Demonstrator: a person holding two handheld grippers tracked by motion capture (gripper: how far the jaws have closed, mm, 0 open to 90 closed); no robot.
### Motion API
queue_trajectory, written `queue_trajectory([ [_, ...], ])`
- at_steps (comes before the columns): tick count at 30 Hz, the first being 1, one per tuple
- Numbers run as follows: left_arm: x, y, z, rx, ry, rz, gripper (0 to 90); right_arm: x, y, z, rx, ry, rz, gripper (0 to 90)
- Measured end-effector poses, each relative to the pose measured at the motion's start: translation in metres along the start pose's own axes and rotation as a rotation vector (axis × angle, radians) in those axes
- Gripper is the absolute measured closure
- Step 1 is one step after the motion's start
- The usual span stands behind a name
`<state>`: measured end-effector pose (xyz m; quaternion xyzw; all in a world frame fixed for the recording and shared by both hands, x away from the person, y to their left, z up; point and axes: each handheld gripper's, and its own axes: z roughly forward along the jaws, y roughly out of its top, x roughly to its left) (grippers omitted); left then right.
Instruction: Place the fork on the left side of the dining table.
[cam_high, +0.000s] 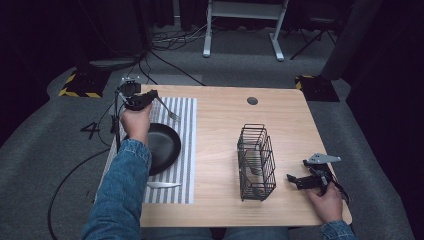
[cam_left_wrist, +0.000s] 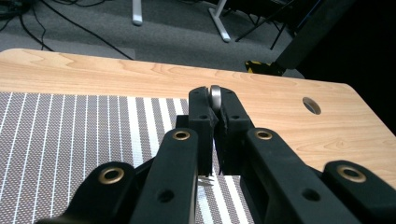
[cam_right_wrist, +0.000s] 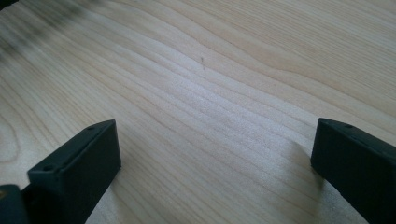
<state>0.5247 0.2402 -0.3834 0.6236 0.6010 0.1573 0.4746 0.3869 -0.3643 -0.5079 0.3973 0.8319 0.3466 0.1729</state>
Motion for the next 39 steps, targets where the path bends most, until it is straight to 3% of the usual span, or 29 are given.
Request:
queue_trajectory([
  [16,0.007,0.000,0.009,0.021,-0.013,0.000,86.1,0.000,0.000,0.000,0.000,0.000,0.000,1.5],
  [23,0.014,0.001,0.010,0.023,-0.039,-0.002,85.9,0.000,0.000,0.000,0.000,0.000,0.000,1.5],
  [34,0.027,0.000,0.009,0.012,-0.014,-0.013,75.3,0.000,0.000,0.000,0.000,-0.001,0.001,1.5],
  [39,0.033,-0.001,0.008,0.034,0.034,-0.013,69.3,0.000,0.000,0.000,0.000,-0.001,0.000,1.5],
])
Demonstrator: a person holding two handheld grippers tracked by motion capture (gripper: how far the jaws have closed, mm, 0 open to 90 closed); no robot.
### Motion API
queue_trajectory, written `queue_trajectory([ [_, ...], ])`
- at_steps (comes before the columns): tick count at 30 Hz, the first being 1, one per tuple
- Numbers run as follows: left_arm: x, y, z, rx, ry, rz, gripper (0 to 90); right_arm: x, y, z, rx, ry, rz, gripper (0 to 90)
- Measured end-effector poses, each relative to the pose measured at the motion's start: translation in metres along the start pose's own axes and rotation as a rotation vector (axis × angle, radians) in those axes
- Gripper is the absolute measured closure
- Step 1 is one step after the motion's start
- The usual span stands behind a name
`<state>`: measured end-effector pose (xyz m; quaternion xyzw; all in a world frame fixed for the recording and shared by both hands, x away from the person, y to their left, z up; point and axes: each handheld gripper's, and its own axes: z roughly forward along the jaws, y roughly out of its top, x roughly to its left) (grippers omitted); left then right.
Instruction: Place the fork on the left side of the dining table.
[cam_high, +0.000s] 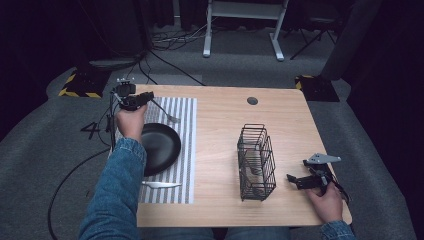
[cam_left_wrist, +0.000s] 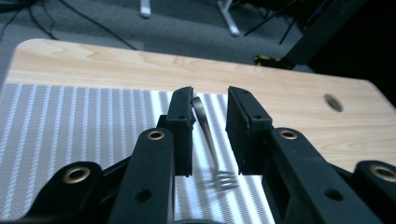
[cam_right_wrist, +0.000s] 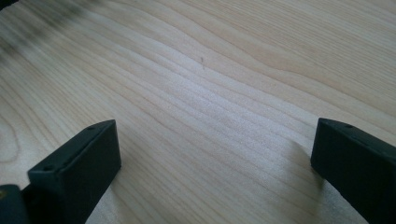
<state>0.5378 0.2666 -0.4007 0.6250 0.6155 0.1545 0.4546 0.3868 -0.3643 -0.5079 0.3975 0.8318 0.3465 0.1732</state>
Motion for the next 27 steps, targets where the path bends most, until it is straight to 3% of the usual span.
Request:
queue_trajectory([
  [8,0.014,-0.003,0.005,0.024,0.037,0.002,61.8,0.000,0.000,0.000,-0.001,-0.001,0.002,1.8],
  [18,0.036,-0.011,0.009,0.046,0.056,-0.055,60.2,0.000,0.000,0.000,-0.001,-0.002,0.003,2.0],
  [27,0.047,-0.013,0.014,0.034,0.070,-0.073,56.3,0.000,0.000,0.000,-0.001,-0.002,0.003,2.0],
])
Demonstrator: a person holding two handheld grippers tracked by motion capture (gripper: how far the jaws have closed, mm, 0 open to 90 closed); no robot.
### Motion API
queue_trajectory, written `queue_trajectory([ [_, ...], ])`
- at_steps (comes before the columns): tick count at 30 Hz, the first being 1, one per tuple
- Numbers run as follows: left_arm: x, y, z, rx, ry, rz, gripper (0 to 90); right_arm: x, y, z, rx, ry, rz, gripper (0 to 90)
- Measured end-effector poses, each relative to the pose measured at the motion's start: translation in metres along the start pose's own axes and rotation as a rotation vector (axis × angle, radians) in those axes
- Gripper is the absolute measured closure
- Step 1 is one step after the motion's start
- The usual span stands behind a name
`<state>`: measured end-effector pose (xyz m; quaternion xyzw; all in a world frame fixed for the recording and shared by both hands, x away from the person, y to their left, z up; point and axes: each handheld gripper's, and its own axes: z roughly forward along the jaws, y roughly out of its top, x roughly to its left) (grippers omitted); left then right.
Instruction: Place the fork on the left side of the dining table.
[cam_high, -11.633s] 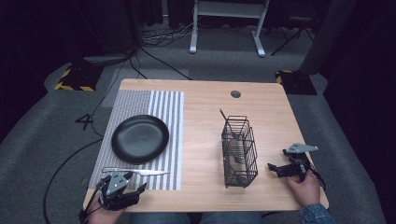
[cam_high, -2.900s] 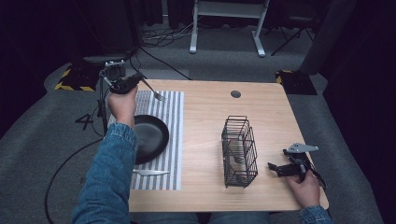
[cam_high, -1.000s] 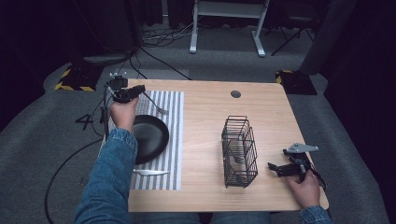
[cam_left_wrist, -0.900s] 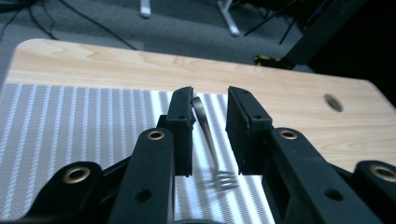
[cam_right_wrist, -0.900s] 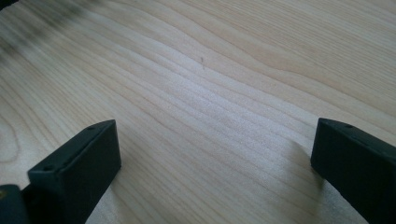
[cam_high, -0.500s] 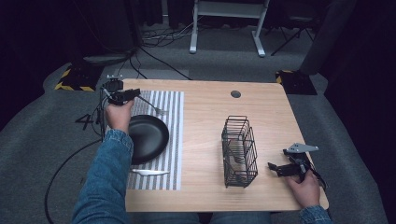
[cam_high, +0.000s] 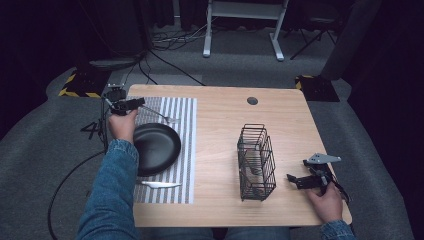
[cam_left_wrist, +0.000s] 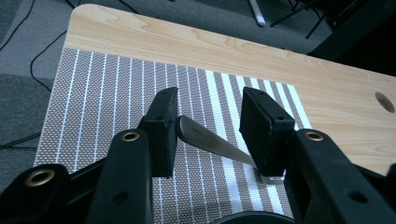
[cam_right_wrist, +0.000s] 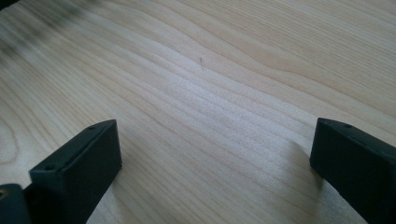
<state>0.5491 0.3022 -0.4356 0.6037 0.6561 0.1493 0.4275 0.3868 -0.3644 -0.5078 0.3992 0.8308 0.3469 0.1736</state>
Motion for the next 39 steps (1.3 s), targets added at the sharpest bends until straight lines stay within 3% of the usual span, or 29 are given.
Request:
queue_trajectory([
  [6,0.005,-0.001,0.003,-0.009,0.015,0.007,51.9,0.000,0.000,0.000,0.000,0.000,0.000,2.0],
  [13,0.007,0.000,0.004,-0.036,0.047,0.050,48.9,0.000,0.000,0.000,0.000,0.000,0.000,2.0],
  [23,-0.002,0.000,-0.002,-0.034,0.069,0.118,48.3,0.000,0.000,0.000,0.000,-0.001,0.001,2.2],
  [33,-0.011,0.003,-0.022,-0.075,0.055,0.153,48.0,0.000,0.000,0.000,0.000,-0.001,0.001,2.2],
  [39,-0.018,0.002,-0.040,-0.093,0.072,0.212,47.2,0.000,0.000,0.000,0.000,-0.002,0.001,2.2],
])
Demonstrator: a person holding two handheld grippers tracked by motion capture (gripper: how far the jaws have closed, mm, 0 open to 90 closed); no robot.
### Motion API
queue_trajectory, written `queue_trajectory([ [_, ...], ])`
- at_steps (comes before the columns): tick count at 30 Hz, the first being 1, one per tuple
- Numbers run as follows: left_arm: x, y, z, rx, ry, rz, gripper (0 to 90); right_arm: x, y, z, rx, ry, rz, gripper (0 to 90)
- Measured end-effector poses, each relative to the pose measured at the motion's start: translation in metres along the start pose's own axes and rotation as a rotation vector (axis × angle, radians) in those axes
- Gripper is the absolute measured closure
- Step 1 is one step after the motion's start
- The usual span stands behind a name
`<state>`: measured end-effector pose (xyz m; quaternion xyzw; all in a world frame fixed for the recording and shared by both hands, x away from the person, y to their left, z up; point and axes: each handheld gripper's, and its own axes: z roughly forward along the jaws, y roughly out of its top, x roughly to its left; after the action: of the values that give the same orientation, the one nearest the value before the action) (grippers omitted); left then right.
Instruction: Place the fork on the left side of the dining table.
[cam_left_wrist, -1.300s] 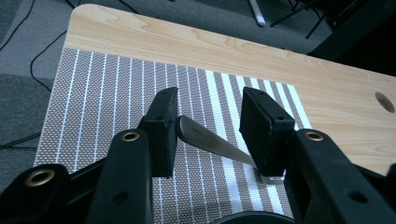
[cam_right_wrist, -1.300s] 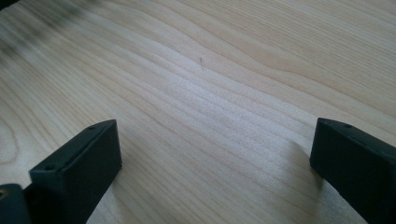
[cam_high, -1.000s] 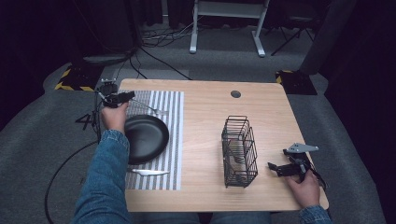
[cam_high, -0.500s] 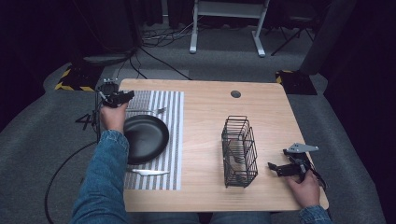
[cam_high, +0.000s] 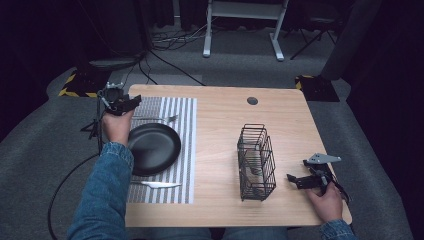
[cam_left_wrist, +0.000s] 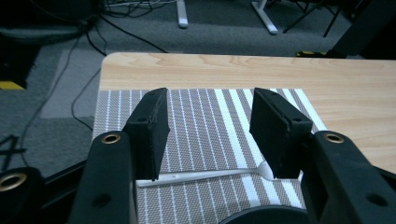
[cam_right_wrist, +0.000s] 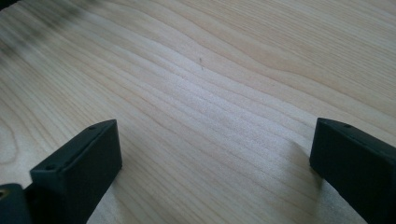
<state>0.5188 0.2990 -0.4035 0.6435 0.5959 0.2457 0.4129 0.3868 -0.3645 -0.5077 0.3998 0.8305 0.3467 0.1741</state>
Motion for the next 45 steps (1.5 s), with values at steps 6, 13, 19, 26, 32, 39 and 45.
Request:
queue_trajectory([
  [6,-0.008,0.004,-0.023,-0.038,-0.024,0.030,47.0,0.000,0.000,0.000,-0.001,0.000,0.000,2.2],
  [13,-0.014,0.004,-0.053,-0.044,-0.040,0.055,46.8,0.000,0.000,0.000,0.000,0.000,-0.002,2.2],
  [19,-0.020,0.001,-0.074,-0.055,-0.060,0.085,44.7,-0.001,0.000,0.000,0.000,0.002,-0.001,2.2],
  [26,-0.021,-0.005,-0.098,-0.062,-0.146,0.059,44.5,-0.001,0.001,0.001,0.000,0.002,-0.003,2.2],
  [32,-0.031,-0.015,-0.114,-0.065,-0.158,0.156,41.6,-0.001,0.001,0.001,0.000,0.002,-0.004,2.2],
  [39,-0.032,-0.034,-0.132,-0.069,-0.204,0.158,40.5,-0.001,0.001,0.001,0.000,0.002,-0.003,2.2],
  [45,-0.027,-0.051,-0.148,-0.097,-0.221,0.140,40.5,-0.001,0.001,0.001,0.000,0.002,-0.004,2.2],
])
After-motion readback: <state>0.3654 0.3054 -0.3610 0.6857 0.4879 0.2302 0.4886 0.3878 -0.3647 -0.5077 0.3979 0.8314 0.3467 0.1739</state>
